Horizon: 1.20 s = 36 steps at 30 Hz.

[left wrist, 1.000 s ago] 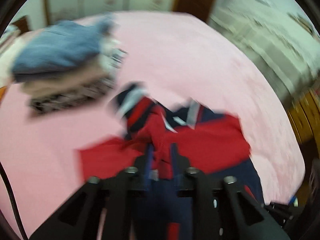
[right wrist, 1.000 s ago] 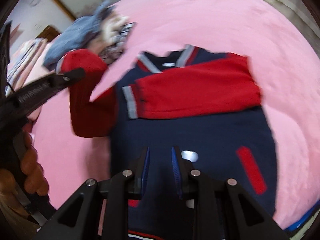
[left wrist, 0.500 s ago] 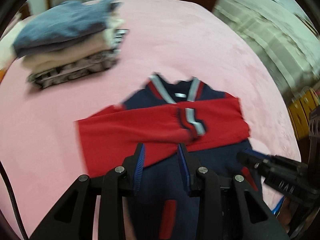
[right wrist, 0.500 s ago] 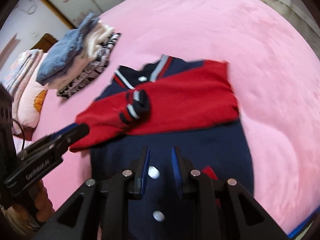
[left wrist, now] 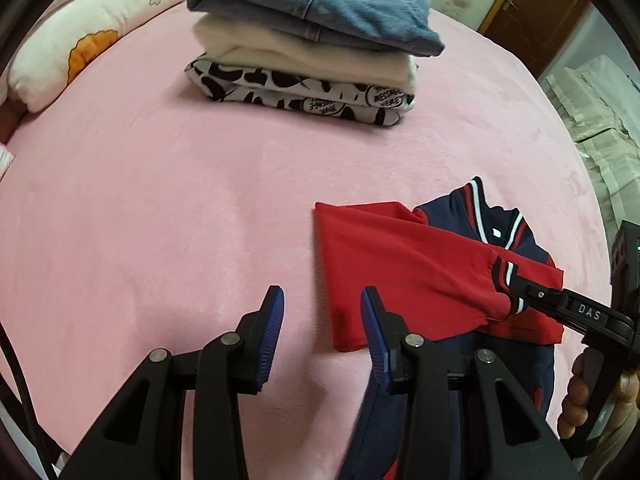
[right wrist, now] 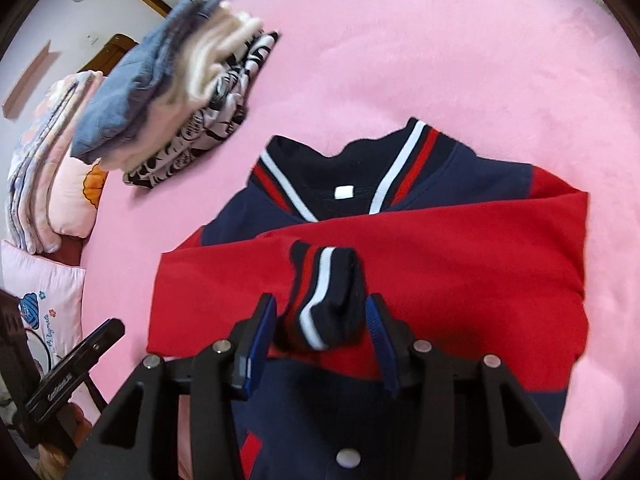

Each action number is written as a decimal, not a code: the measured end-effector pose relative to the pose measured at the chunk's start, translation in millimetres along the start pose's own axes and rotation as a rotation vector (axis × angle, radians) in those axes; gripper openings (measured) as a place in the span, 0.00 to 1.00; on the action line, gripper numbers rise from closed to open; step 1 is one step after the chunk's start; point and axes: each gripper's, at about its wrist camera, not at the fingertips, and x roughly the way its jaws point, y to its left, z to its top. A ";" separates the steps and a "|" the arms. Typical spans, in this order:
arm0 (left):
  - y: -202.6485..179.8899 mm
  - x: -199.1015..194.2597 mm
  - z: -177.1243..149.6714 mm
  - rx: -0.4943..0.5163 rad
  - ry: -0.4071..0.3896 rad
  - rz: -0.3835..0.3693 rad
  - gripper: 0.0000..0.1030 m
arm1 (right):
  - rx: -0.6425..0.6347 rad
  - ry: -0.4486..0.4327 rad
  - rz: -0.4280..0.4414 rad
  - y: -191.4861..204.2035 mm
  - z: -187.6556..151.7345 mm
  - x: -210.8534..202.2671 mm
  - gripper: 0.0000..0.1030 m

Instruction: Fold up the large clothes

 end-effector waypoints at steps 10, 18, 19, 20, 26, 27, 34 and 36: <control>-16.9 15.0 0.7 0.010 0.019 0.014 0.37 | -0.173 0.020 0.005 11.5 -4.1 -1.0 0.08; -40.3 11.8 3.5 0.062 -0.009 0.003 0.37 | -0.206 -0.204 0.065 20.6 -13.9 -84.9 0.07; -45.2 11.9 4.2 0.075 -0.016 0.001 0.37 | -0.187 -0.232 0.055 13.8 -15.2 -95.3 0.07; -49.0 12.1 4.5 0.086 -0.021 -0.002 0.37 | -0.169 -0.253 0.040 7.5 -15.7 -102.1 0.07; -72.8 26.8 6.2 0.137 -0.015 -0.020 0.37 | -0.055 -0.244 -0.089 -53.4 -25.1 -102.4 0.07; -76.9 31.6 6.5 0.145 -0.010 -0.021 0.37 | -0.042 -0.238 -0.104 -59.6 -27.6 -98.6 0.07; -92.6 62.2 6.5 0.172 0.046 -0.005 0.37 | -0.040 -0.212 -0.219 -82.3 -33.2 -65.0 0.08; -96.0 70.2 5.7 0.188 0.060 0.009 0.37 | -0.063 -0.224 -0.260 -86.3 -35.0 -59.6 0.10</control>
